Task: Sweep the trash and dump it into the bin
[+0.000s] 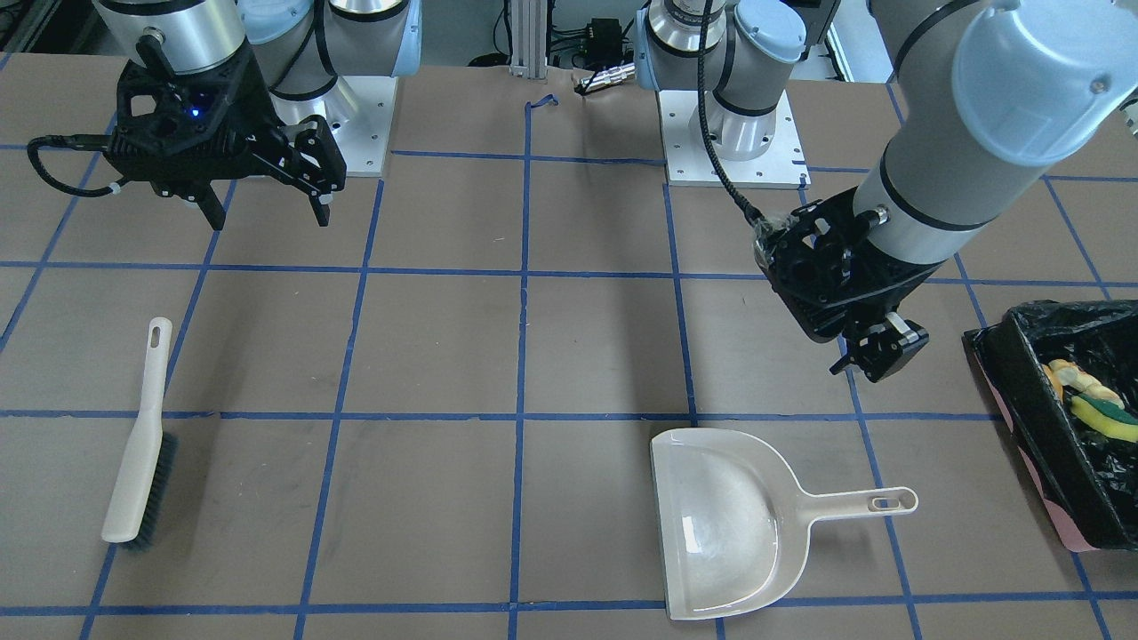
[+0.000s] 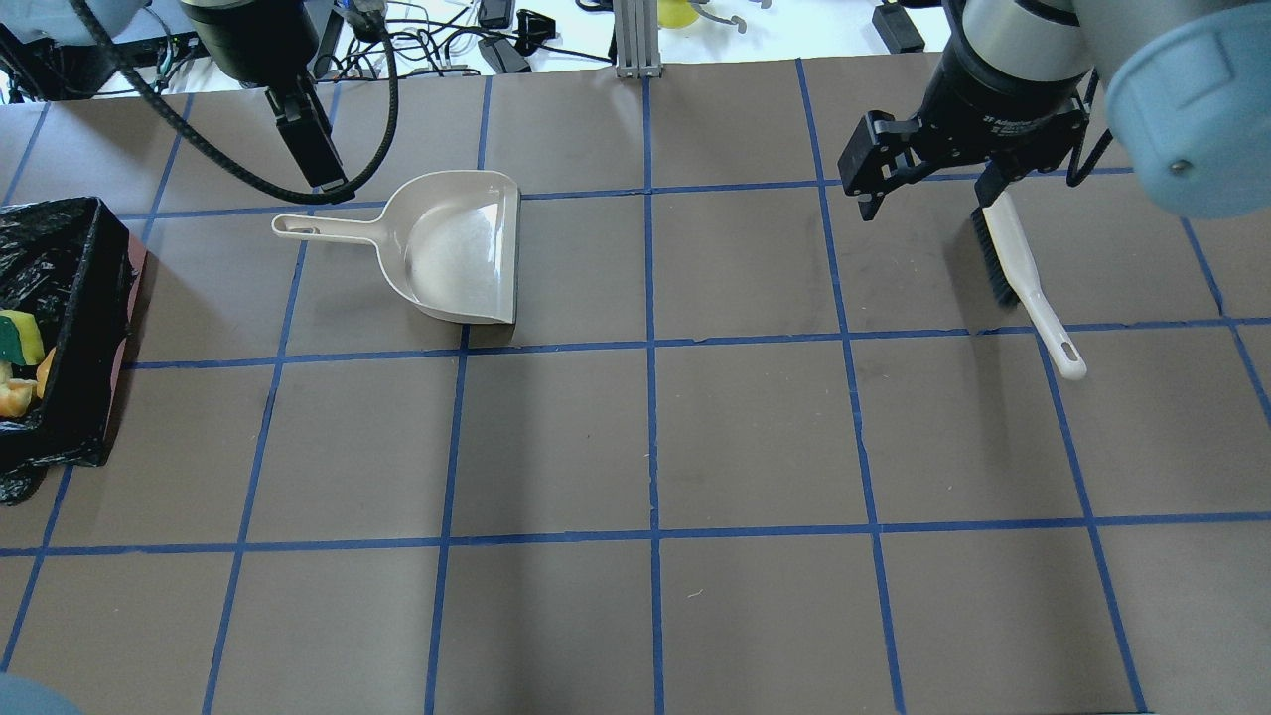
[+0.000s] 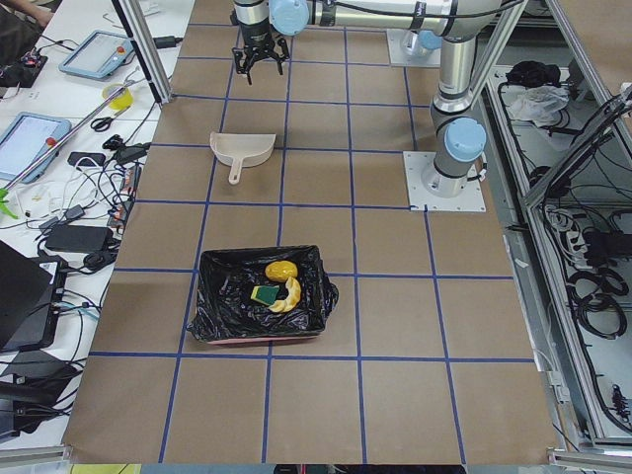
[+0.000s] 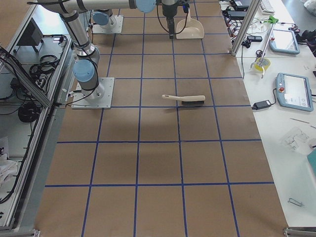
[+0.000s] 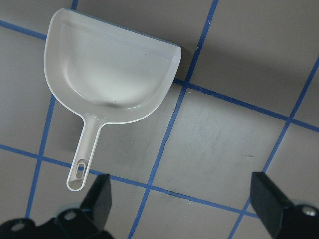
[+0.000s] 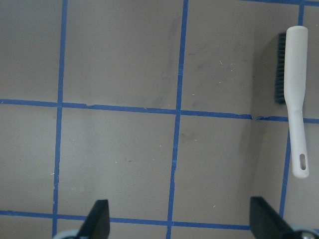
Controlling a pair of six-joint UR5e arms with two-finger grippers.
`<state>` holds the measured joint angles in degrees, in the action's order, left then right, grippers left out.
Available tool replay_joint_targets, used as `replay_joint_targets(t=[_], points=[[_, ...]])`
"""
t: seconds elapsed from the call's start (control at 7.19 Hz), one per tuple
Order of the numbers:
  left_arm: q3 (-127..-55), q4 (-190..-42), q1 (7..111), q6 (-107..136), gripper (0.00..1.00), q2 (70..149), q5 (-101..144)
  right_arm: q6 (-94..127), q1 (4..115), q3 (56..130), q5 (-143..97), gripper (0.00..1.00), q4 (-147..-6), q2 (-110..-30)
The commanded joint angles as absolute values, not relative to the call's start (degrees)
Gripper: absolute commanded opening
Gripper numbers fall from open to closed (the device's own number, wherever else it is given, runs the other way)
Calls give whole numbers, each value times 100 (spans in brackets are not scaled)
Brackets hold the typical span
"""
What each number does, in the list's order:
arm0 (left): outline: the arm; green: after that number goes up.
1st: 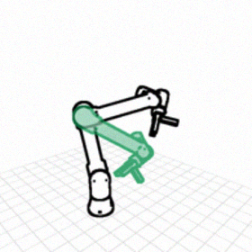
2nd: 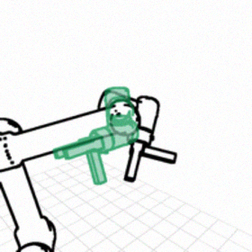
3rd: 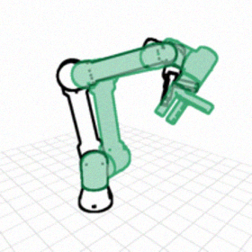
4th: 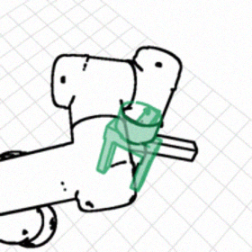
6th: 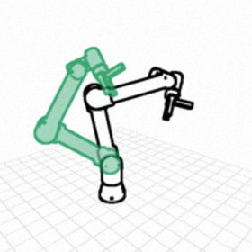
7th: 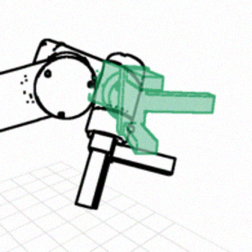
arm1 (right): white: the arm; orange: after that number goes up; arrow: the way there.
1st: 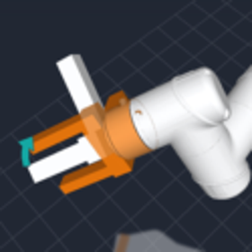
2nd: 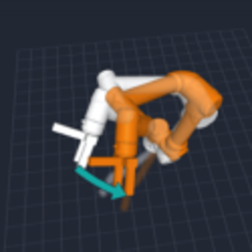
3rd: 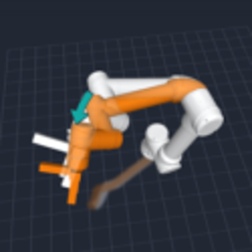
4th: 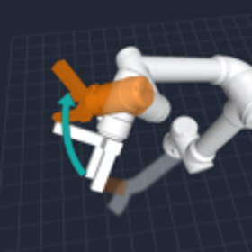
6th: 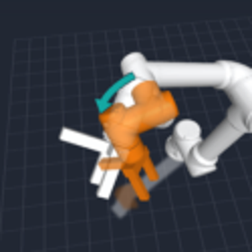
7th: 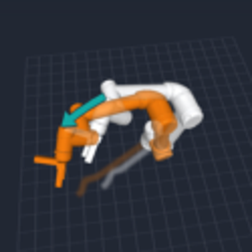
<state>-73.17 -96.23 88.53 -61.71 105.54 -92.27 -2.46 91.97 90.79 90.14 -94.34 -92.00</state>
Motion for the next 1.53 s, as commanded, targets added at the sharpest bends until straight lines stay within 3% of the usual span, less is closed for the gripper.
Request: replay_joint_targets(t=[0.0, 0.42, 0.7, 1.39], points=[[-7330, -9615, 8886, -4629, 100, 10626, -9211, -246, 9193, 9079, 8974, 100, -9413, -9202], [-7321, -9615, 9157, -2763, 100, 10513, -8359, -237, 9193, 9079, 9009, 100, -9396, -9202], [-7330, -9729, 9377, -1345, 100, 10302, -9370, -229, 9193, 9079, 9009, 100, -9395, -9202], [-7392, -9589, 9405, -148, 97, 9880, -9155, -229, 9202, 9079, 9018, 100, -9396, -9211]])
